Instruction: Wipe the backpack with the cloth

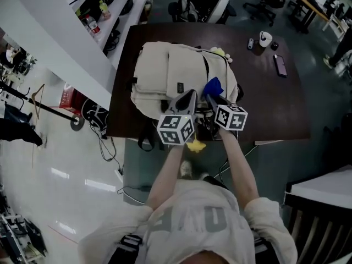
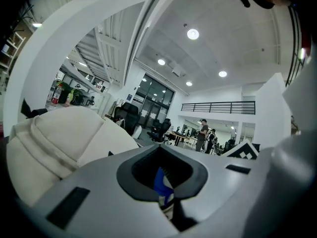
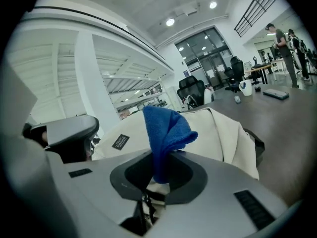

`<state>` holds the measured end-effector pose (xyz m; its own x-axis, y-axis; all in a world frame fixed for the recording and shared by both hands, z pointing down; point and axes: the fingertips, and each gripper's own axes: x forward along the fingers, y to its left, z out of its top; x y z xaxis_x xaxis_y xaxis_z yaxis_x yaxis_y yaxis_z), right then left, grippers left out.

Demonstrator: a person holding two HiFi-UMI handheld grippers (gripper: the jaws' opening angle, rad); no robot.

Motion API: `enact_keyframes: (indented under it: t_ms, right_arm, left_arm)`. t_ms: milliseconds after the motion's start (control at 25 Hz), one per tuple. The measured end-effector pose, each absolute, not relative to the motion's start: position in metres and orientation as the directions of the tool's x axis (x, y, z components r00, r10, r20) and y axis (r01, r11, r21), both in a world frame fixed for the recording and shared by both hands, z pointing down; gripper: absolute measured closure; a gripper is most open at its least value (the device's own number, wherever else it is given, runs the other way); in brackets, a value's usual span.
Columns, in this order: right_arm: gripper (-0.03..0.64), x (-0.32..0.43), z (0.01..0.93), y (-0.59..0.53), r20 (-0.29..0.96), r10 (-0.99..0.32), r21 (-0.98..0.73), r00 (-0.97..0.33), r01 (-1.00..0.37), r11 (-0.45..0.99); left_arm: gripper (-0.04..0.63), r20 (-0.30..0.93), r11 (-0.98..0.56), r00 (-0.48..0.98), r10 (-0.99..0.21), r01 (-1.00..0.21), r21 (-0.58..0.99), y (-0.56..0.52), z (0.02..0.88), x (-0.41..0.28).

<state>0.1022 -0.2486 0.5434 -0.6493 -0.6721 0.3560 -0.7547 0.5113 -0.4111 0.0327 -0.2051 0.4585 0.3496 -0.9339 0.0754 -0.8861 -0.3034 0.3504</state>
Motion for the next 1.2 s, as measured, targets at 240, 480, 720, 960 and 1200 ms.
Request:
enact_keyframes:
  t_ms: [240, 480, 720, 960, 1200]
  right_arm:
    - [0.574, 0.11, 0.55, -0.207, 0.368, -0.634, -0.425, -0.68, -0.729, 0.536]
    - [0.574, 0.112, 0.553, -0.19, 0.378, -0.594, -0.356, -0.71, -0.704, 0.615]
    - [0.574, 0.121, 0.507, -0.225, 0.271, -0.642, -0.356, -0.717, -0.694, 0.625]
    - [0.574, 0.14, 0.475, -0.314, 0.22, -0.711, -0.286, -0.668, -0.741, 0.608]
    - [0.574, 0.142, 0.472, -0.412, 0.25, -0.731, -0.234, -0.635, -0.772, 0.591]
  left_arm:
    - [0.592, 0.106, -0.258, 0.311, -0.944, -0.902, 0.346, -0.167, 0.462, 0.048]
    - [0.592, 0.127, -0.232, 0.28, -0.952, -0.924, 0.304, -0.14, 0.465, 0.062]
    - [0.592, 0.113, -0.222, 0.261, -0.959, -0.935, 0.277, -0.147, 0.455, 0.065]
    - [0.592, 0.064, -0.286, 0.316, -0.946, -0.913, 0.29, -0.22, 0.444, 0.078]
    - [0.592, 0.048, -0.323, 0.357, -0.933, -0.888, 0.328, -0.303, 0.446, 0.08]
